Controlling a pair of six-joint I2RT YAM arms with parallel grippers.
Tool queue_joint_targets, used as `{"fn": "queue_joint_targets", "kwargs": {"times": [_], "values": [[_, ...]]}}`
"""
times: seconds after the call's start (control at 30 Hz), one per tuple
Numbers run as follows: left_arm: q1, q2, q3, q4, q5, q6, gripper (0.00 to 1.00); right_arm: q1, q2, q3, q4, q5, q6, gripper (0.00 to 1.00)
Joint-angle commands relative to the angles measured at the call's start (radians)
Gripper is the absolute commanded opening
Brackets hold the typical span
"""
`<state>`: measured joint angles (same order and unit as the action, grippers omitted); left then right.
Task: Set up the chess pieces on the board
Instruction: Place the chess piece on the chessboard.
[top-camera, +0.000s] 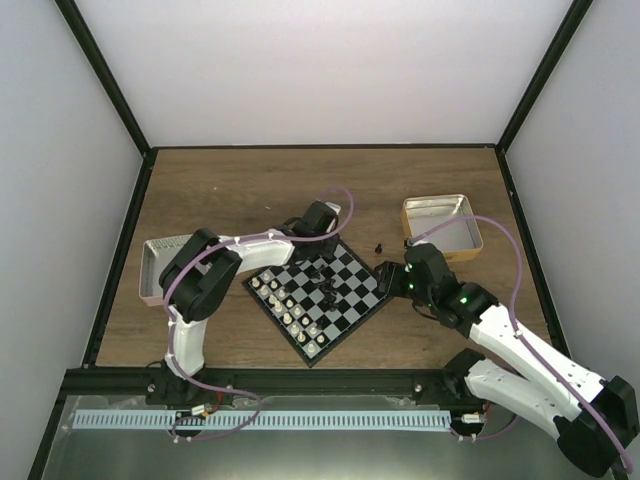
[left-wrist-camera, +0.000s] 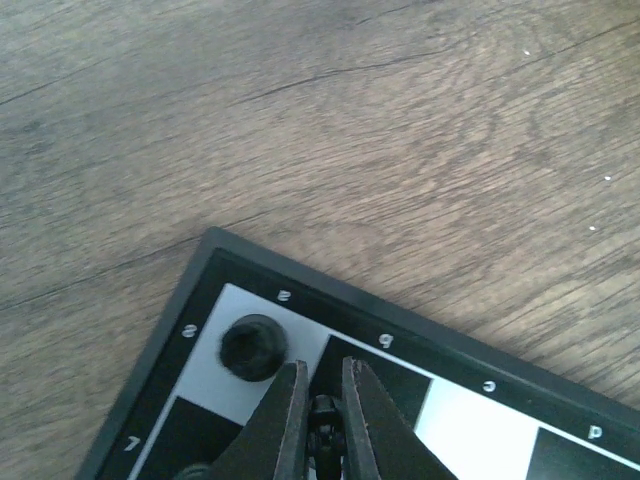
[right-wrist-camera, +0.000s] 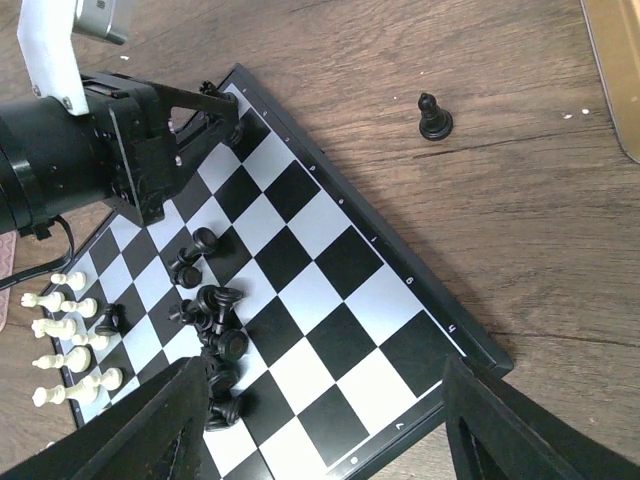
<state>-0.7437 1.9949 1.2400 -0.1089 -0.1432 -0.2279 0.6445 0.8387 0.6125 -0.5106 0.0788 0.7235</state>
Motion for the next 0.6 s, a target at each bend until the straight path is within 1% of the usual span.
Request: {"fn": "queue_joint_targets", "kwargs": {"times": [0.0, 0.23, 0.47, 0.57], "values": [[0.029, -0.007, -0.045, -0.001, 0.065, 0.024, 0.04, -0.006, 0.000, 0.007, 0.006, -0.007, 0.027, 0.66], [0.027, 0.005, -0.030, 0.003, 0.131, 0.044, 0.04, -0.006, -0.003, 0.013, -0.002, 0.006, 0.011, 0.66], [0.026, 0.021, -0.024, -0.003, 0.122, 0.043, 0.04, -0.006, -0.010, 0.004, 0.003, 0.012, 0.014, 0.66], [0.026, 0.033, -0.012, -0.011, 0.117, 0.041, 0.06, -0.006, -0.007, 0.003, 0.006, 0.010, 0.012, 0.66]]}}
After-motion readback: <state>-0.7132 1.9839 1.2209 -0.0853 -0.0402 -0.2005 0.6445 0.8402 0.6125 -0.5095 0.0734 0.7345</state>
